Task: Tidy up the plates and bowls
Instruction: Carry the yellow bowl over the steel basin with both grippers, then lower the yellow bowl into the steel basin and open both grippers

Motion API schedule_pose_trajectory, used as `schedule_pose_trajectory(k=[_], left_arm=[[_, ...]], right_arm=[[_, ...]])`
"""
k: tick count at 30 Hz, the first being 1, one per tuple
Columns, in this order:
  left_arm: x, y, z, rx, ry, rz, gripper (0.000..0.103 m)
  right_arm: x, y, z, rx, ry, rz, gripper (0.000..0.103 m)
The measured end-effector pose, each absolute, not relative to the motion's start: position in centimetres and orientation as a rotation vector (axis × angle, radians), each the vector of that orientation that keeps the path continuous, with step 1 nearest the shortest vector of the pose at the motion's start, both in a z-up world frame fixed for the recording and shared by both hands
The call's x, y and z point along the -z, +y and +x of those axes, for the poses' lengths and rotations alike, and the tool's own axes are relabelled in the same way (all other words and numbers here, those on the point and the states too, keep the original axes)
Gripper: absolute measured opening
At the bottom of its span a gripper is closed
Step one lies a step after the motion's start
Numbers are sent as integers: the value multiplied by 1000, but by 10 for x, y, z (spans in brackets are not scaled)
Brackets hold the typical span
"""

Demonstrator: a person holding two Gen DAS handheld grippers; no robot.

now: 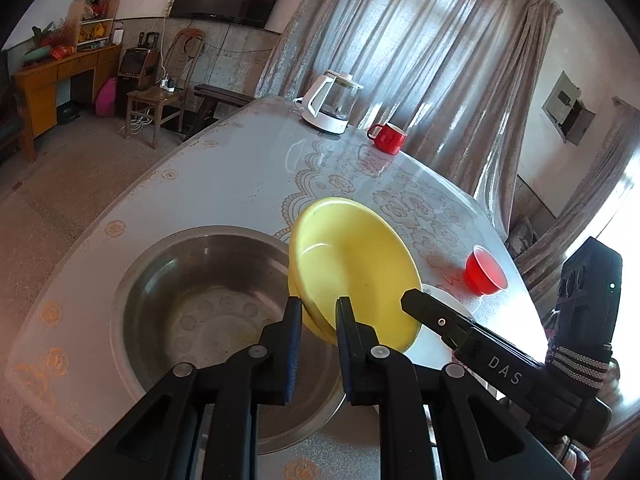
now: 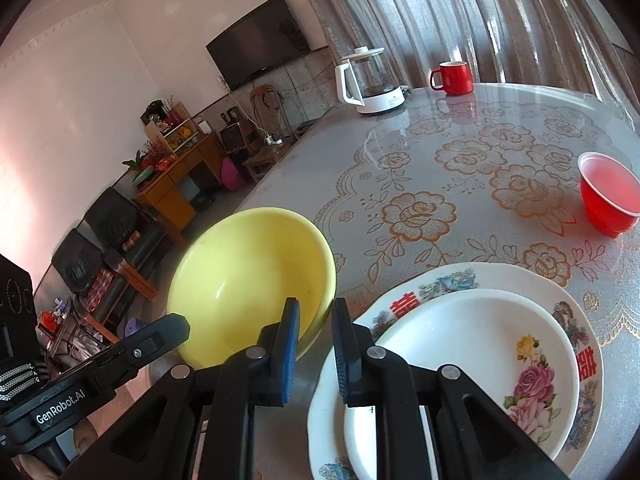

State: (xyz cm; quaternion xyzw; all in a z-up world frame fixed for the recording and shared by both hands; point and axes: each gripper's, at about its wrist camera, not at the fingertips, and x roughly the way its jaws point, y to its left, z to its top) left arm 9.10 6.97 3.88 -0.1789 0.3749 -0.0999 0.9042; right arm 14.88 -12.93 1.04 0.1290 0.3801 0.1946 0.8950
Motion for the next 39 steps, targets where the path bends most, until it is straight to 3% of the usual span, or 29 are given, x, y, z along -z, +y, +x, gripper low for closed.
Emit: schedule_pose_trajectory(k=[28,39], left_arm=[[-8,134,64,91,811,-502,16],[1,133,64,45,815,-433,17]], right_arm=[[12,-58,143,-537,879,158,15],[22,-48,143,-538,902,131,17]])
